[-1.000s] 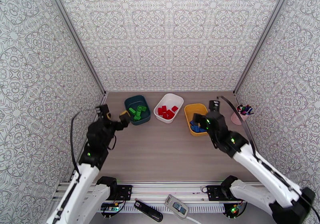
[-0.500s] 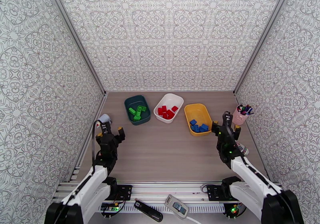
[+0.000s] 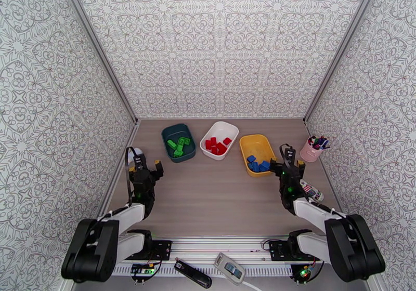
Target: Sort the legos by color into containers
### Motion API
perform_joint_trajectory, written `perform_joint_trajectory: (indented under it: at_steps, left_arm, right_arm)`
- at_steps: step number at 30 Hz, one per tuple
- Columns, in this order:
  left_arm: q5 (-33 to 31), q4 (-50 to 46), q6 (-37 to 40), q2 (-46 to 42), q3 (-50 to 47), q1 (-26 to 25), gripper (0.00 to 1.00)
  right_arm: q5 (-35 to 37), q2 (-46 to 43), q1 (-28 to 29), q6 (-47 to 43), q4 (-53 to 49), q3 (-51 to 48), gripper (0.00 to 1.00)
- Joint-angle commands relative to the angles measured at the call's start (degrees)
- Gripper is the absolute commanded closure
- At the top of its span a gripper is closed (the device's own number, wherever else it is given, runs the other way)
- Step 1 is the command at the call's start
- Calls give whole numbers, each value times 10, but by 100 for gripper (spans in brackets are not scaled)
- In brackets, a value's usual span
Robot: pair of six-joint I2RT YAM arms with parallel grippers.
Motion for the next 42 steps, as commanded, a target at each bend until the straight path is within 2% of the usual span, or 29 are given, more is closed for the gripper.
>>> perform_joint_trajectory:
  at_steps: [1, 4, 6, 8, 10, 13, 16, 19, 21, 23, 24, 42]
  left_arm:
    - [40, 84, 35, 24, 7, 5, 1]
    - [58, 112, 51, 51, 8, 8, 1]
    - [62, 205, 58, 98, -11, 11, 1]
    - [58, 305, 61, 162, -31, 10, 1]
    - [76, 339, 77, 203, -31, 3, 1]
    - [39, 318, 105, 209, -9, -23, 1]
    - [40, 292, 101, 203, 1, -20, 1]
    - [66, 196, 86, 183, 36, -2, 1]
    - [94, 109, 65, 176, 76, 20, 1]
    - [118, 63, 36, 172, 97, 47, 1]
    - [132, 65, 29, 172, 95, 56, 1]
    - [128, 64, 30, 172, 96, 55, 1]
  right_arm:
    - [-52, 35, -7, -14, 92, -3, 1]
    - [-67, 96, -11, -29, 186, -17, 1]
    - [-75, 137, -15, -31, 273, -38, 1]
    - [-73, 138, -23, -16, 271, -45, 1]
    - [-81, 169, -24, -26, 319, -48, 1]
    - [-93, 153, -24, -27, 254, -29, 1]
    - [-86, 156, -30, -14, 185, 11, 1]
    - [-121, 154, -63, 15, 132, 36, 1]
    - [-126, 155, -66, 17, 132, 35, 1]
    - [-125, 153, -67, 17, 132, 35, 1]
    - [-124, 153, -67, 16, 133, 35, 1]
    - [-125, 154, -69, 19, 125, 40, 1]
